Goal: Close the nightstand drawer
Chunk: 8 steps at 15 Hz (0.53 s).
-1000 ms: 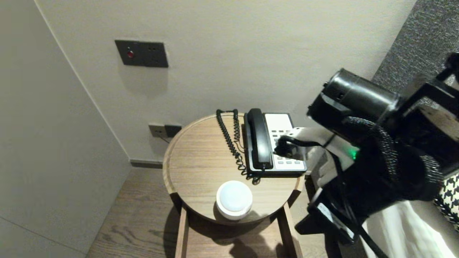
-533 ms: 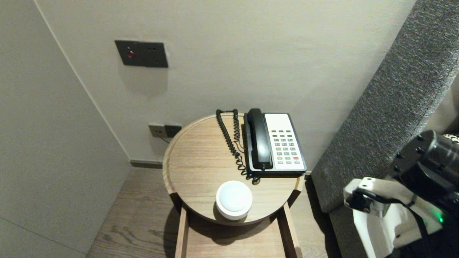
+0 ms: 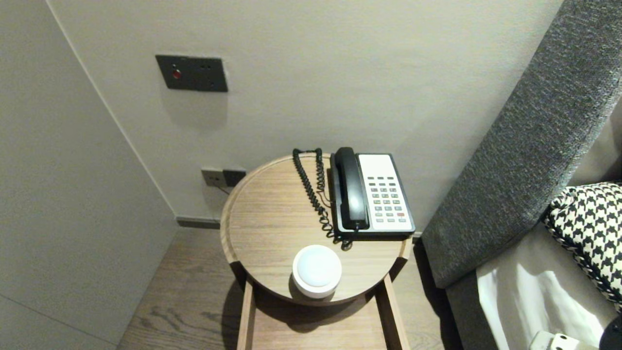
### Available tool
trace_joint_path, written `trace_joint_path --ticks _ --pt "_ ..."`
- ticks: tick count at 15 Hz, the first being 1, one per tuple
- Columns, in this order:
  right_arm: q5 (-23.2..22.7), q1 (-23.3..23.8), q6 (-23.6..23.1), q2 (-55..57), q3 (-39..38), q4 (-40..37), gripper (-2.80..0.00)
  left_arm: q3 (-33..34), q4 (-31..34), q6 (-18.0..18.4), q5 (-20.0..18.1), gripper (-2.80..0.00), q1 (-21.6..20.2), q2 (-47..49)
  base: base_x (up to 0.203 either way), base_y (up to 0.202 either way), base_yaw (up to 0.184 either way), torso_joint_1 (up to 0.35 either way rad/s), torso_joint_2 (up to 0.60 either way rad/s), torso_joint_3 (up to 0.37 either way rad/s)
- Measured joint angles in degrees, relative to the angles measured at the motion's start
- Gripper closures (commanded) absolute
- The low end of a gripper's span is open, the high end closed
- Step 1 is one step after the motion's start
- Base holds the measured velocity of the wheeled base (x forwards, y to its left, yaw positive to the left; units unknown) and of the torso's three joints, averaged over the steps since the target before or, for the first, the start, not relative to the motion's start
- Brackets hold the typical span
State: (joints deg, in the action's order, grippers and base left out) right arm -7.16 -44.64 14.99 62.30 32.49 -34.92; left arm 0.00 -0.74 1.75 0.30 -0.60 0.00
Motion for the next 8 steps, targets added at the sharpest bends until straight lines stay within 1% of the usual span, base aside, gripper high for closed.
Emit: trace_joint_path --ticks 4,6,8 --pt "-1.0 -0.3 0.0 1.6 -6.5 9.7 0.0 0.0 0.0 0.0 0.0 0.0 0.0 0.0 0.0 0.0 0.0 0.0 0.0 0.0" --pt "-1.1 -0.3 -0.1 4.2 -8.1 14.0 0.0 0.0 0.0 0.0 0.0 0.0 0.0 0.0 0.0 0.0 0.0 0.0 0.0 0.0" --pt "-1.3 -0.3 -0.5 7.2 -8.8 16.5 0.0 0.0 0.0 0.0 0.0 0.0 0.0 0.0 0.0 0.0 0.0 0.0 0.0 0.0"
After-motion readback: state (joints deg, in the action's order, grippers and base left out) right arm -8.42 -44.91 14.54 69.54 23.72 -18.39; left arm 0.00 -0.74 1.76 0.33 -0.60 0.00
